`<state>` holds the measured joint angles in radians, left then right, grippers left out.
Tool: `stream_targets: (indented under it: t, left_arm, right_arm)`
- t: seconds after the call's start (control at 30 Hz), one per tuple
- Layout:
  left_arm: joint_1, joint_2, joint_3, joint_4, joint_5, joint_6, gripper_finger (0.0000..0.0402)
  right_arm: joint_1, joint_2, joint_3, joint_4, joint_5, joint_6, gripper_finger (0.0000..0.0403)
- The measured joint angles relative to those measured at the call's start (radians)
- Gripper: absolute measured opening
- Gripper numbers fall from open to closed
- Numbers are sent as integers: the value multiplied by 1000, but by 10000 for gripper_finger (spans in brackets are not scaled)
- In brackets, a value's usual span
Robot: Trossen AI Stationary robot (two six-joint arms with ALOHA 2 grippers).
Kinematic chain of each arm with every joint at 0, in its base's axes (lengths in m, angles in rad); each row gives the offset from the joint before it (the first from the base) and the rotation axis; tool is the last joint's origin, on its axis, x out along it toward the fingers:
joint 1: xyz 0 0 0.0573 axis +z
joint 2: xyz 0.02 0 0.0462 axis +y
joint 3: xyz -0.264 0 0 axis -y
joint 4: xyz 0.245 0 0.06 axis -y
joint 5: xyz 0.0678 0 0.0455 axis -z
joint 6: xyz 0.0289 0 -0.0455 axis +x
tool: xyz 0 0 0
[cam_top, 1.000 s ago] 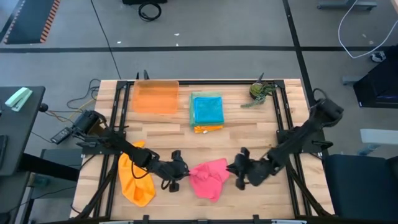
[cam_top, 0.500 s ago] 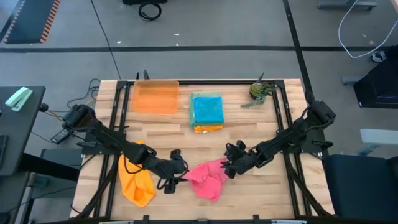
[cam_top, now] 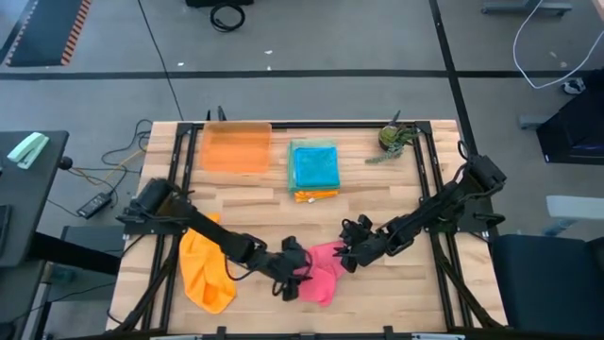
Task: Fold microfiber towels
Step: Fold the pink towel
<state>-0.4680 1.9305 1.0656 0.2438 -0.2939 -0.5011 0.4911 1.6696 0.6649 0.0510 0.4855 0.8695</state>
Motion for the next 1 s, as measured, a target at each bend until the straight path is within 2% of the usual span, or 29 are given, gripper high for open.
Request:
stream_targets:
  t: [0.1, 0.27, 0.53, 0.73, 1.0]
  left_arm:
    - [24, 23, 14, -31, 8, -103, 195]
    - [42, 42, 33, -16, 55, -169, 203]
    - [46, 69, 40, -55, 124, -190, 180]
    - [46, 61, 42, -53, 130, -163, 146]
    - [46, 59, 42, -61, 141, -141, 83]
  right_arm:
    - [8, 1, -7, -1, 6, 18, 235]
    - [9, 24, -20, 6, 14, 31, 234]
    - [11, 50, -21, 53, 21, 5, 217]
    - [8, 53, -21, 49, 30, 0, 160]
    - [11, 54, -22, 48, 30, -58, 44]
